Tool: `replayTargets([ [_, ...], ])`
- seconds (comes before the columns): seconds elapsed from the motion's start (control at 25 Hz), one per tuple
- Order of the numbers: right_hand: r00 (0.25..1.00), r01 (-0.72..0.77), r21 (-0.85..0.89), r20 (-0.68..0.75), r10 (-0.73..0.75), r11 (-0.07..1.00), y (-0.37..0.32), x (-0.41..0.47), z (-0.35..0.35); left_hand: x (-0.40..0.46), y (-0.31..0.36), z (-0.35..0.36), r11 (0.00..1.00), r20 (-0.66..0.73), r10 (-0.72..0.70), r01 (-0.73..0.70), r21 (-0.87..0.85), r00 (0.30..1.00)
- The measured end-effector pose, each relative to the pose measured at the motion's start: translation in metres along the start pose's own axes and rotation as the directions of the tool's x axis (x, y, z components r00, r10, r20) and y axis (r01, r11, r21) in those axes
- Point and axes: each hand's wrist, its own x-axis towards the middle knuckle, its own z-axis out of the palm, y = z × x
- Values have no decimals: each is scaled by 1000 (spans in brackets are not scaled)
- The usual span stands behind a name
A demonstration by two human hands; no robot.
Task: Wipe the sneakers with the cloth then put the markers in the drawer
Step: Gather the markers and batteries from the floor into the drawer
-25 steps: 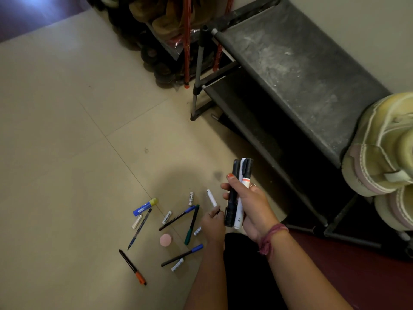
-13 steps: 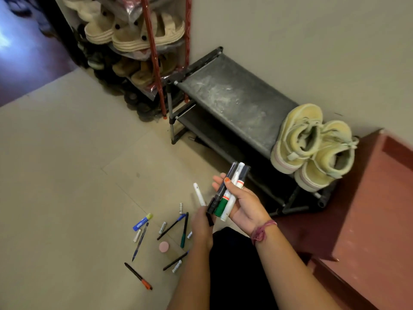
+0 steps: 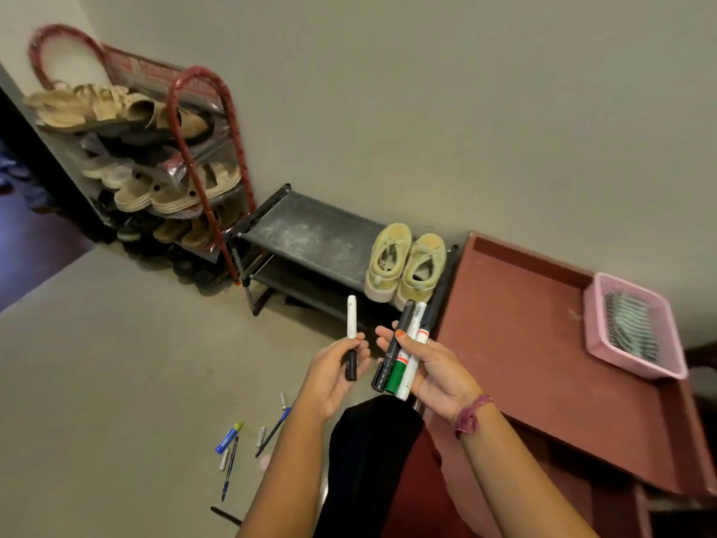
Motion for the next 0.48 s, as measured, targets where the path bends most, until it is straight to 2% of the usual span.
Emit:
replayTargets([
  [0.2, 994, 95, 55, -58, -92, 994, -21, -64, -53, -48, -27, 70, 993, 165, -87, 72, 95, 982],
  [0.32, 985, 142, 94, -116, -131, 985, -26, -94, -86, -67, -58, 103, 979, 216, -152, 117, 166, 965],
  [0.48, 971, 168, 57, -184, -155, 984, -29, -134, -131, -84, -107, 132, 939, 260, -232, 146, 311, 937],
])
